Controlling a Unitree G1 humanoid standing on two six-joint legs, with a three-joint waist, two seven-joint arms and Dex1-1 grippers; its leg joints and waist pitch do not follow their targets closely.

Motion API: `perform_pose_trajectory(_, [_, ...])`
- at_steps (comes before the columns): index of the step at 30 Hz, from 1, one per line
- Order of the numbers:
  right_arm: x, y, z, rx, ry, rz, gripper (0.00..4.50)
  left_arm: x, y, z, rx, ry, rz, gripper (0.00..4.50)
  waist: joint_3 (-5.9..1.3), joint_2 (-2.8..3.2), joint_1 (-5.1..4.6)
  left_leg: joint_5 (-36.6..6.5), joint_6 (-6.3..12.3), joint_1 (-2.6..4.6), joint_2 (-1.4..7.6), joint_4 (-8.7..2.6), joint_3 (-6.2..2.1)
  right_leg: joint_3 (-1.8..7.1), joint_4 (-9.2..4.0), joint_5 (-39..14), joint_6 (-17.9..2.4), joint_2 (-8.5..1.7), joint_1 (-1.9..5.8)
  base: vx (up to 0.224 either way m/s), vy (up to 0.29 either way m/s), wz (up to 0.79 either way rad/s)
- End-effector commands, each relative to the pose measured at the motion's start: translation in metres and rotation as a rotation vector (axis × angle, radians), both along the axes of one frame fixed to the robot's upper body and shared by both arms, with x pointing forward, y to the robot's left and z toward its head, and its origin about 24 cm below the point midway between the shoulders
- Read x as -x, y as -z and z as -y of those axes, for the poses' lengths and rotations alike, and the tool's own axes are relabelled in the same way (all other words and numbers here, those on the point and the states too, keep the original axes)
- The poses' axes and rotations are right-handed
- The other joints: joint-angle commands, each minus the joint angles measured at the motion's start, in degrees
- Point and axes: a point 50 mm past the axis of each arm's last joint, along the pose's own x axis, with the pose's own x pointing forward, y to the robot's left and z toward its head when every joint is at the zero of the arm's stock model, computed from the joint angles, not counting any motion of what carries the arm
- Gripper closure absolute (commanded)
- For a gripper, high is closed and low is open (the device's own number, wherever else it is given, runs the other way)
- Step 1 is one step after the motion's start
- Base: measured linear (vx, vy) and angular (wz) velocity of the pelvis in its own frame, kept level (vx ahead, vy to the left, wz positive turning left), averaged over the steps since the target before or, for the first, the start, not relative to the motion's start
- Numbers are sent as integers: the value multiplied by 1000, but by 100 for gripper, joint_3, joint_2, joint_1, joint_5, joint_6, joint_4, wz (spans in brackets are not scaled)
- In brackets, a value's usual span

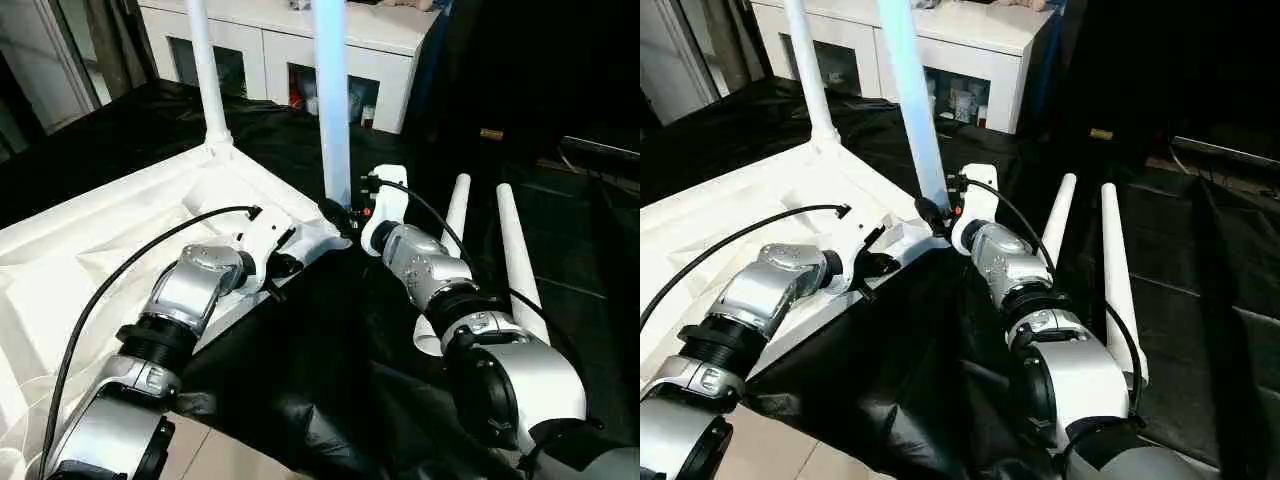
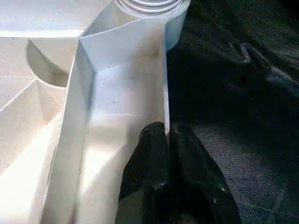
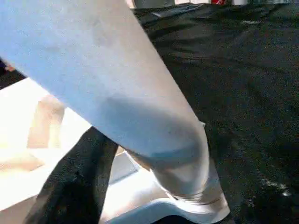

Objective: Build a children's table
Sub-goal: Insert table leg to table base

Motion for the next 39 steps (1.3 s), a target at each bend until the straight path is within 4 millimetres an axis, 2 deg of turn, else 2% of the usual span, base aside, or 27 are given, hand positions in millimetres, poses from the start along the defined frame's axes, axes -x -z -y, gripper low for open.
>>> perform_pose_trajectory(1, [12,21,-11,-7,-76,-98,173,7,9,11,-2,67,-32,450,-321,78,19,-432,289,-68,152,-303,24,393,-299,-318,-1288,-462,376,0,0,0])
perform_pose_trajectory(7, [12,22,-6,-3,-84,-91,207,8,10,8,-12,75,-24,450,-320,74,19,-430,319,-72,144,-289,26,391,-300,-374,-1292,-466,382,0,0,0])
perform_pose_trajectory(13, [11,22,5,8,-109,-85,231,14,5,3,-1,162,-6,450,-334,74,-5,-384,366,-95,147,-271,17,384,-268,-252,-1341,-460,397,0,0,0])
perform_pose_trajectory(14, [11,22,7,14,-131,-85,233,17,3,2,-1,196,3,450,-334,69,-1,-382,383,-81,153,-268,20,386,-266,-243,-1368,-463,389,0,0,0])
perform_pose_trajectory(16, [13,23,14,49,-201,-84,240,24,0,-4,-16,272,13,450,-333,59,-11,-367,453,-98,151,-261,23,382,-254,-196,-1397,-452,391,0,0,0])
perform_pose_trajectory(19, [15,25,19,86,-279,-93,250,32,-2,-7,-20,338,3,450,-331,75,20,-309,474,-81,171,-248,36,380,-233,-143,-1470,-448,376,0,0,0])
perform_pose_trajectory(23, [19,26,27,155,-398,-82,255,46,-6,-10,-21,463,7,450,-331,100,94,-466,398,-75,207,-240,40,375,-216,-224,-1486,-458,358,0,0,0])
perform_pose_trajectory(24, [20,26,28,166,-424,-79,257,48,-7,-10,-21,481,13,450,-328,85,99,-480,395,-78,204,-239,47,374,-215,-220,-1483,-448,359,0,0,0])
perform_pose_trajectory(26, [22,25,32,181,-483,-73,259,49,-8,-12,-32,481,37,450,-304,96,129,-656,346,-57,197,-244,53,386,-235,-412,-1425,-442,330,0,0,0])
perform_pose_trajectory(27, [22,25,34,187,-499,-71,260,48,-8,-13,-39,470,42,450,-307,46,125,-662,336,-73,195,-248,54,386,-241,-475,-1391,-447,354,0,0,0])
perform_pose_trajectory(30, [24,27,39,190,-514,-77,261,47,-8,-16,-54,452,58,450,-307,56,162,-662,301,-63,188,-246,55,398,-259,-693,-1271,-454,347,0,0,0])
perform_pose_trajectory(33, [28,33,43,200,-528,-95,261,46,-8,-17,-54,445,62,450,-319,49,169,-560,289,-68,187,-236,56,397,-239,-617,-1248,-443,342,0,0,0])
perform_pose_trajectory(35, [31,38,45,234,-545,-107,261,46,-9,-16,-52,450,61,450,-332,92,178,-518,281,-68,183,-225,56,393,-226,-502,-1268,-440,345,0,0,0])
perform_pose_trajectory(37, [31,39,45,253,-549,-109,262,45,-9,-16,-54,452,62,450,-340,75,179,-462,286,-71,180,-218,57,387,-207,-360,-1299,-430,347,0,0,0])
perform_pose_trajectory(38, [31,39,46,273,-551,-106,262,45,-9,-16,-58,455,64,450,-344,119,179,-469,277,-68,175,-213,54,385,-208,-311,-1315,-427,346,0,0,0])
perform_pose_trajectory(39, [31,39,46,286,-551,-103,262,44,-9,-16,-60,456,64,450,-342,106,176,-480,277,-69,174,-212,58,384,-212,-299,-1319,-421,344,0,0,0])
